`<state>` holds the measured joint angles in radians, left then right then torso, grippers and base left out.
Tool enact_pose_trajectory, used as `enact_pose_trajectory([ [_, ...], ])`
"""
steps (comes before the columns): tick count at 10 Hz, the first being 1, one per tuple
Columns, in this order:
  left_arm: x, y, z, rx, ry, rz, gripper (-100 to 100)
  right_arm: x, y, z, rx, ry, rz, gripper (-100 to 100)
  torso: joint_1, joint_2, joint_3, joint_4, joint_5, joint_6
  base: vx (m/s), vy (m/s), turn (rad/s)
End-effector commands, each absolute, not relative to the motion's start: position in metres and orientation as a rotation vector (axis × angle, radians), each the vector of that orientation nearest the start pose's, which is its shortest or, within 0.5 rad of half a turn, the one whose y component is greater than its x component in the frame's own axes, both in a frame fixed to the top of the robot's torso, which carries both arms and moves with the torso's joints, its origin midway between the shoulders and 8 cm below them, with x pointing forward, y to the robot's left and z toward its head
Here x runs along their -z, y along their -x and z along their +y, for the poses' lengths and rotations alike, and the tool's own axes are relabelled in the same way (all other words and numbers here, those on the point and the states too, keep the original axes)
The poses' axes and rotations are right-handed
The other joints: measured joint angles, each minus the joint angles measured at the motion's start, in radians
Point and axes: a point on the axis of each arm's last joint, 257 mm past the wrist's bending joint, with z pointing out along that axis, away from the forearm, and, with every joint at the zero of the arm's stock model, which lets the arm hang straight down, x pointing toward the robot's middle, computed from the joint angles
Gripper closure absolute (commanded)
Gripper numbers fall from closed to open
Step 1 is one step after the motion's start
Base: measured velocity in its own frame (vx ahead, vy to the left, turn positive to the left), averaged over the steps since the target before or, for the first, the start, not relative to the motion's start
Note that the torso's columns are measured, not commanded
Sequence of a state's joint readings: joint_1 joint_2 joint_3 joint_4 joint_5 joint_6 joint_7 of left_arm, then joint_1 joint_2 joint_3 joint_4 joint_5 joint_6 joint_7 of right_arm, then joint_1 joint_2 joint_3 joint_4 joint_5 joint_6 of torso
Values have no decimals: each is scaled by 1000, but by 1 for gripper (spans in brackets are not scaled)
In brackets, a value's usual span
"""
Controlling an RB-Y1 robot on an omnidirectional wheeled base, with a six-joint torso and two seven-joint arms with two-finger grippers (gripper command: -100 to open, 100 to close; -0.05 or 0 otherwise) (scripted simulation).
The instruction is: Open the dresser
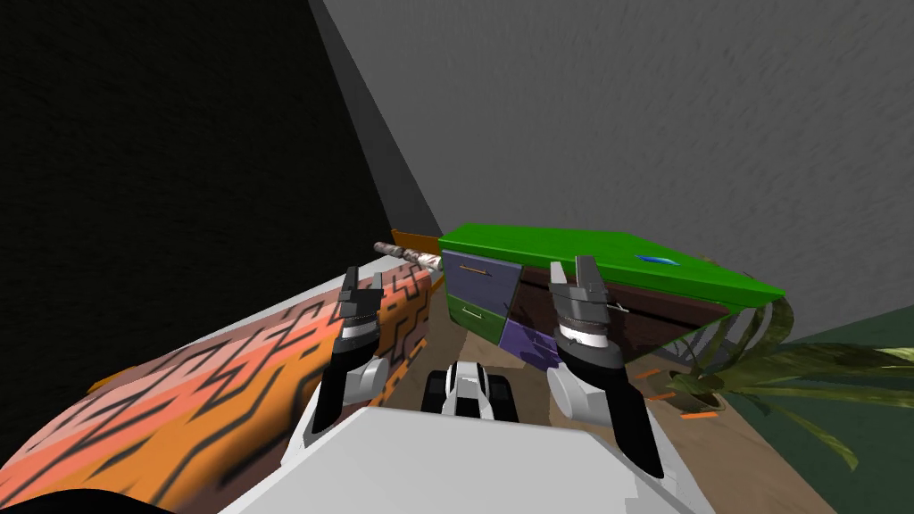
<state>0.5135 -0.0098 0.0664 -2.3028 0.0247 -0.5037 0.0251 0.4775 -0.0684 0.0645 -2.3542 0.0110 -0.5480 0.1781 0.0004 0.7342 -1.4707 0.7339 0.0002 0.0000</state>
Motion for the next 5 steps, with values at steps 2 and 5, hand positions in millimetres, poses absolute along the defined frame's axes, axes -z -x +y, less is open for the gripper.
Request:
enact_pose_trajectory([
  [2,-32,-332,305,1273,667,568,0,-34,-354,-227,-1093,-395,795,-100,0,4,-5,4,0,0,3,17,68],
  [5,-32,-332,305,1273,667,568,0,-4,-377,-222,-982,-377,921,-100,0,4,-5,4,0,0,7,16,55],
])
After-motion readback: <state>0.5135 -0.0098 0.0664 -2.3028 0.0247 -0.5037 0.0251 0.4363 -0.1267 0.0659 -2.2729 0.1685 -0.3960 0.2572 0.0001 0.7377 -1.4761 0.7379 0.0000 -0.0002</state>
